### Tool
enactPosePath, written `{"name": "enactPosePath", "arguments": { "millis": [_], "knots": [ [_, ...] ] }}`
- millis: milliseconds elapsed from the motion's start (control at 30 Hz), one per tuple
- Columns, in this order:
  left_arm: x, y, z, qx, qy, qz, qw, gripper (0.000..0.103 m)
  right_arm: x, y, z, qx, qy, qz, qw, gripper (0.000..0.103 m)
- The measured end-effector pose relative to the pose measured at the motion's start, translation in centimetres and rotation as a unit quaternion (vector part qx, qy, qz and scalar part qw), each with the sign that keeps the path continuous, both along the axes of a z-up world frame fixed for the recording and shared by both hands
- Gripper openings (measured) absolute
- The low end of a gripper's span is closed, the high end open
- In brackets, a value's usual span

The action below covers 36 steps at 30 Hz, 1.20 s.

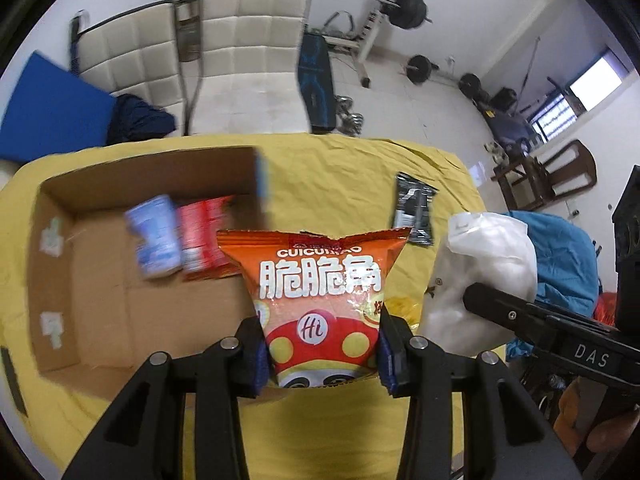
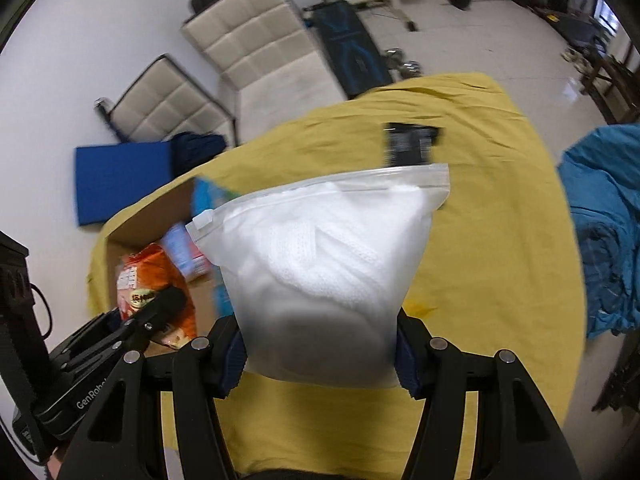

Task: Organize soft objects
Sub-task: 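Lower both bags into the box and open both tools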

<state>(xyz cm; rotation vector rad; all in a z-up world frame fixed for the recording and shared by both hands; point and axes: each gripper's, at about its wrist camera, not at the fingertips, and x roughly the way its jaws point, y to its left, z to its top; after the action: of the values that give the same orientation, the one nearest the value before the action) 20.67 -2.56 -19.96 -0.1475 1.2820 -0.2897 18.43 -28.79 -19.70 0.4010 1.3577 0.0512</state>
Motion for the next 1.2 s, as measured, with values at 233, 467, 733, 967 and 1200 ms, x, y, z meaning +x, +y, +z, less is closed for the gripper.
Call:
{"name": "enactPosePath", "arguments": {
  "millis": [233,467,733,967,1200],
  "knots": [
    [-0.9,10.0,0.9,0.018,-0.004,0.061,0.9979,0.039,-0.9,10.7,1.4,0.030,-0.010,0.048,0.998,0.063],
    [0.3,17.1,-1.3,0.044,0.012,0.094,0.9945,0.039,-0.1,20.5,-1.1,0.021,0.011,0.097,0.995,0.063],
    [3.4,20.9,-7.7,0.067,0.064,0.091,0.9915,0.039,2.4,26.0,-9.6,-0.012,0.075,0.117,0.990,0.063],
    [6.2,21.9,-12.7,0.066,0.109,0.077,0.9889,0.039,2.4,28.3,-14.6,-0.034,0.115,0.129,0.984,0.063],
    [9.4,21.6,-15.6,0.075,0.121,0.049,0.9886,0.039,2.8,29.3,-18.5,-0.063,0.137,0.128,0.980,0.069]
  ]
}}
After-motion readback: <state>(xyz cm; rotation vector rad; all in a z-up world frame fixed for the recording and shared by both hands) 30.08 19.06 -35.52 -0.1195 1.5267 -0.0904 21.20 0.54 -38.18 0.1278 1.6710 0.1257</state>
